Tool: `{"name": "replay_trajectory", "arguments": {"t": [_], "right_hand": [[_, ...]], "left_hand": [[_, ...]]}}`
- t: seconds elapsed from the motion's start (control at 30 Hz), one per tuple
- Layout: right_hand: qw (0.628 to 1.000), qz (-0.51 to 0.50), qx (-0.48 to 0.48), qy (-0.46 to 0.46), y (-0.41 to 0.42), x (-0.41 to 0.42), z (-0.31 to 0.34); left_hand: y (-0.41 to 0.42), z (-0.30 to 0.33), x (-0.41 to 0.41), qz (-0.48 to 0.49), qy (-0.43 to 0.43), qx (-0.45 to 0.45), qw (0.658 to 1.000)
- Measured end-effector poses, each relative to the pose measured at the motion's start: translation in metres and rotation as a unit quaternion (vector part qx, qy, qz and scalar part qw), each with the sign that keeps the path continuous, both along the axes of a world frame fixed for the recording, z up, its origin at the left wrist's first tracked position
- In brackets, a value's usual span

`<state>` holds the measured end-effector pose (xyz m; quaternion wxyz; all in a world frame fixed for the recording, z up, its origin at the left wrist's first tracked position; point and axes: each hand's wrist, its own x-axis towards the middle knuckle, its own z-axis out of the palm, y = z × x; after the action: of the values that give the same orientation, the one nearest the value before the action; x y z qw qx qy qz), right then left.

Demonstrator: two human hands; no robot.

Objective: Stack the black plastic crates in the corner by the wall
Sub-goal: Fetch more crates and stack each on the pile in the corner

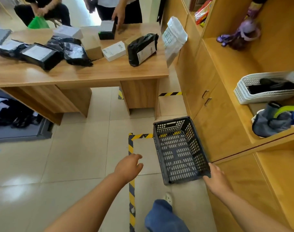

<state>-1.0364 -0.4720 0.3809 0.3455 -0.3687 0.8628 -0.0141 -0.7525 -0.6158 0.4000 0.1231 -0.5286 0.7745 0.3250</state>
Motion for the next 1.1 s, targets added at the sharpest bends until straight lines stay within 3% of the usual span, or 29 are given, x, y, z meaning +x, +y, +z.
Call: {"name": "replay_trajectory", "arguments": {"t": [0.33, 0.57, 0.87, 1.1], "right_hand": [[0.998, -0.054, 0.03, 0.006, -0.02, -0.063, -0.002], [0.987, -0.156, 0.032, -0.009, -0.023, -0.078, -0.006], [0.927, -0.37, 0.054, -0.011, -0.044, -0.044, -0.032], [0.862, -0.497, 0.08, -0.059, -0.086, 0.007, -0.074]], "left_hand": [[-0.065, -0.007, -0.095, -0.045, -0.005, 0.006, 0.999], [-0.121, -0.017, -0.137, -0.121, -0.016, 0.007, 0.993], [-0.208, -0.055, -0.185, -0.299, 0.008, 0.067, 0.952], [-0.272, -0.093, -0.2, -0.368, -0.019, 0.082, 0.926]]}}
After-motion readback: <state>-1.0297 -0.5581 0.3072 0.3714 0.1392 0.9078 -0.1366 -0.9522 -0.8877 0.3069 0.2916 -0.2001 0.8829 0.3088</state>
